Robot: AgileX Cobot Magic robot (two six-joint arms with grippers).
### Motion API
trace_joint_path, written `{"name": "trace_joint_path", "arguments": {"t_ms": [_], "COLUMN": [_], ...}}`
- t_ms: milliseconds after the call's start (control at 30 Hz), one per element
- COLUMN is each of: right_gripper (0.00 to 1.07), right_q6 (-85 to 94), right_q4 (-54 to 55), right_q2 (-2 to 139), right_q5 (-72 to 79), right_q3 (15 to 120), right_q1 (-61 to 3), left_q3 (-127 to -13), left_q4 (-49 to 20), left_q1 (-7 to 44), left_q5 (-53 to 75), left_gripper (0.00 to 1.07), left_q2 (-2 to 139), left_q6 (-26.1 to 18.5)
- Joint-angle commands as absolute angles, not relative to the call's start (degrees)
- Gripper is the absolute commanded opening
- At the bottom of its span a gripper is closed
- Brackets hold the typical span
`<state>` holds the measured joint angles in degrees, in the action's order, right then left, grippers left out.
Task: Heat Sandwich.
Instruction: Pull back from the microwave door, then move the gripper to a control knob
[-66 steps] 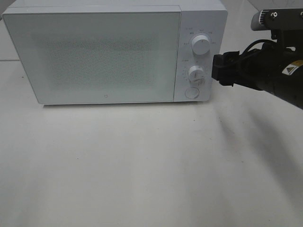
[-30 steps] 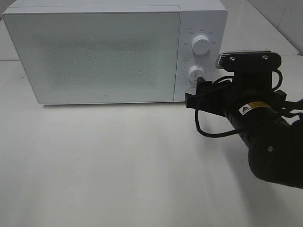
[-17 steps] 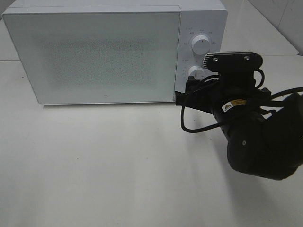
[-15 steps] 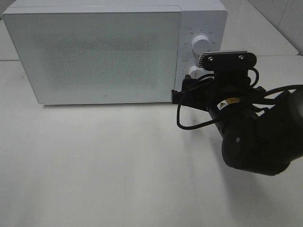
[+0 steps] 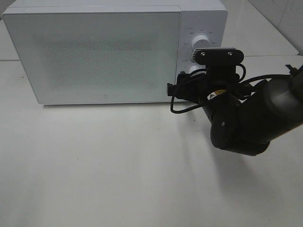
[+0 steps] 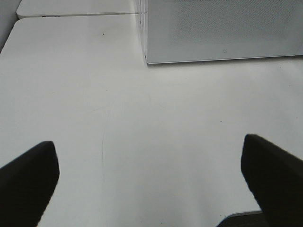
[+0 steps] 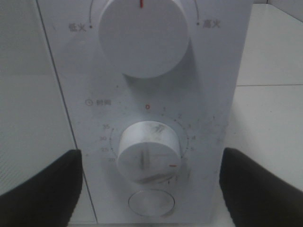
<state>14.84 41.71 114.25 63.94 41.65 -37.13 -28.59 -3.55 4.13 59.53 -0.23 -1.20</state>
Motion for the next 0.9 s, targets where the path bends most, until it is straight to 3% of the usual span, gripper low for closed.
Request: {"name": "trace_joint_path", "arguments": {"t_ms": [33, 500, 633, 733, 767, 833, 900], "right_gripper": [0.76, 0.73, 0.61, 0.38, 0.38, 0.20, 0.12], "right_q6": [14.38, 14.38, 14.38, 14.32, 14.32, 14.38, 14.38], "right_q4": [40.62, 40.11, 40.11, 40.34, 40.34, 40.34, 40.34], "right_q2": [115.16, 116.60, 116.77, 116.94, 116.94, 116.94, 116.94], "right_q5": [63.66, 63.31, 62.57, 61.76, 61.76, 61.76, 62.17], "right_q3": [43.72, 46.07, 46.12, 46.12, 46.12, 46.12, 46.12], "right_q1": [-36.04, -35.98, -35.98, -35.98, -35.98, -35.98, -35.98], "left_q3": [-28.42, -28.42, -28.42, -28.42, -28.42, -28.42, -28.42], "left_q4": [-4.07, -4.07, -4.07, -4.07, -4.07, -4.07, -4.07], "left_q1": [3.95, 3.95, 3.95, 3.95, 3.95, 3.95, 3.95], "left_q5": [59.42, 59.42, 59.42, 59.42, 59.42, 59.42, 59.42], "left_gripper": [1.02, 1.01, 1.01, 1.01, 1.01, 1.01, 1.01], "left_q2": [-1.89, -1.83, -1.83, -1.83, -1.83, -1.83, -1.83], "left_q6": [-0.74, -0.74, -0.74, -0.74, -0.74, -0.74, -0.74]}}
